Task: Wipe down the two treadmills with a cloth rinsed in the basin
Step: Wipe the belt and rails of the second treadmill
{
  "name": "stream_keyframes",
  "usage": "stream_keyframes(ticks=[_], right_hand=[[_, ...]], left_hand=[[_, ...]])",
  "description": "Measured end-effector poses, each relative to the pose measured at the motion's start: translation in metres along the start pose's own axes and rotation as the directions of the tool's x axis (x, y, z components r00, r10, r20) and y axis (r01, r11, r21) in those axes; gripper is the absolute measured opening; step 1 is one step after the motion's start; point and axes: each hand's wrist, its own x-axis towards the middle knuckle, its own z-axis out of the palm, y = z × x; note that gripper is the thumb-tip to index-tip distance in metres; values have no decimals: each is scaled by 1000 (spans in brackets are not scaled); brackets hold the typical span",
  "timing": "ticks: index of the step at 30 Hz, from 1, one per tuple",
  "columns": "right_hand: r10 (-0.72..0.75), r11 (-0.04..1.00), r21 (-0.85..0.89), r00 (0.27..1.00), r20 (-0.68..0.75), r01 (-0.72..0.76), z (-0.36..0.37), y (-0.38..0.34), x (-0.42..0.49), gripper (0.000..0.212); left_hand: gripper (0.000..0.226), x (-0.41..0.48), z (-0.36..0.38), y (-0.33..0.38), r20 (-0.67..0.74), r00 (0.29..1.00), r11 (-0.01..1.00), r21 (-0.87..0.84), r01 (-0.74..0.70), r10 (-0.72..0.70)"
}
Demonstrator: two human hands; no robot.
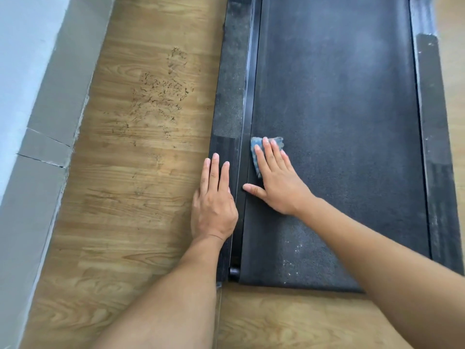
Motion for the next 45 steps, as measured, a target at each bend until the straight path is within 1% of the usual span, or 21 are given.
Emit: stream_keyframes(ticks=[3, 6, 8, 10, 11, 13, 17, 20, 21, 23, 25, 26, 28, 31, 34, 36, 38, 40, 42, 43, 45], right_hand=[[40, 998, 54, 997, -71, -36, 35, -39, -57, 99], [34, 998, 59, 995, -92, -28, 93, -86, -162, 98], [64, 997, 41, 995, -80, -61, 117, -107, -215, 98], [121, 990, 71, 992, -26, -119, 119, -110, -225, 97], [142, 987, 78, 989, -34, -139, 114, -107, -215, 98], [195, 978, 94, 974, -115, -185, 99, -96, -176, 101], [328, 938, 179, 927, -179, -297, 48, -56, -55, 104], [352, 929, 195, 913, -205, -314, 10, -39, 3, 94], [359, 920, 250, 907, -221, -303, 3, -37, 12, 87], [393, 859, 435, 891, -225, -269, -5, -38, 24, 73], [424, 804, 547, 870, -250, -234, -2, -41, 30, 69], [429, 810, 540, 859, -280, -229, 3, -43, 29, 70], [405, 857, 464, 848, -342, -222, 14, -44, 24, 70], [323, 904, 396, 867, -380, -163, 26, -36, 11, 63], [226, 892, 448, 921, -317, -65, 34, -28, -24, 71], [177, 886, 462, 953, -246, -45, 48, -32, -69, 74], [159, 889, 455, 965, -210, -47, 73, -43, -131, 77], [194, 896, 431, 966, -171, -104, 101, -63, -194, 81], [251, 912, 371, 952, -175, -172, 119, -81, -227, 72], [302, 906, 357, 938, -170, -227, 119, -84, -224, 72], [400, 883, 332, 902, -161, -332, 103, -79, -190, 83]], left_hand=[[65, 1, 0, 1, -4, 1000, 1000, 0, 6, -6], [66, 0, -2, 0, 1, 1000, 1000, -5, 10, -10], [64, 0, -2, -1, -2, 1000, 1000, -9, 5, -5], [62, -1, 0, 0, -4, 1000, 1000, -11, 1, -1], [62, -1, 0, 1, -8, 1000, 1000, -10, 2, -2], [62, 0, 0, 2, -10, 1000, 1000, -14, -3, 3], [63, 0, 3, 2, -25, 1000, 1000, -20, -8, 8], [63, -3, 2, 2, -30, 1000, 1000, -13, -8, 8], [63, -3, 3, 2, -30, 1000, 1000, -10, -8, 8], [62, -2, 4, 1, -33, 999, 1000, -8, -8, 8], [61, -1, 4, 0, -38, 999, 1000, -2, -8, 8], [62, -1, 3, 0, -35, 999, 1000, 2, -9, 9], [62, -2, 5, 0, -31, 999, 1000, 11, -16, 16], [62, 0, 4, 0, -33, 999, 1000, 18, -18, 19], [62, 0, 3, 0, -24, 1000, 1000, 21, -18, 19], [62, -1, 3, 0, -22, 1000, 1000, 19, -17, 17], [62, -1, 2, 0, -19, 1000, 1000, 13, -15, 15], [63, -2, 1, 0, -17, 1000, 1000, 10, -11, 11], [63, -3, 1, 1, -8, 1000, 1000, 8, -10, 10], [63, -3, 1, 1, -10, 1000, 1000, 8, -7, 7], [63, -2, 2, 2, -19, 1000, 1000, 3, -5, 5]])
